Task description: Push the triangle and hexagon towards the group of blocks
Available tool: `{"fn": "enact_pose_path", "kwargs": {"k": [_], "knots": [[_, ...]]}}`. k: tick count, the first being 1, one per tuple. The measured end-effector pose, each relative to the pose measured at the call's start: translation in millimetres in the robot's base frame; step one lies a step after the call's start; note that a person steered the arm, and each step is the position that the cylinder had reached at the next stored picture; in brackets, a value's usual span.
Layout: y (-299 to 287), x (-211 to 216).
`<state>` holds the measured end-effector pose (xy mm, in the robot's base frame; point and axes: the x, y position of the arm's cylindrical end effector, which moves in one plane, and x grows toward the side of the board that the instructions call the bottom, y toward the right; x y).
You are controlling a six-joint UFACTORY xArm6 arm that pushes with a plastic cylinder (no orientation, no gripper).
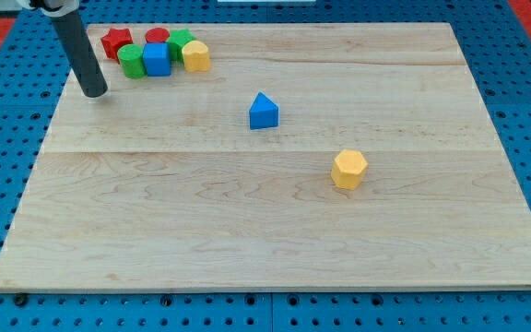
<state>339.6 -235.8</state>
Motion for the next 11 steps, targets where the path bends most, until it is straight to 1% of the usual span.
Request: {"fn": "enact_pose_path", "kwargs": {"k": [1, 2, 3, 4, 5, 6, 7, 8, 9, 10, 11], "knots": [[0.0, 0.0], [40.6, 20.3], [132.0, 112.2], [233.9, 118.5], [263.3, 67.7], [187.9, 9.2], [112.8, -35.9], [187.3, 15.4], [289.5, 7.7], [410.4, 35.9], [442.2, 129.4]]}}
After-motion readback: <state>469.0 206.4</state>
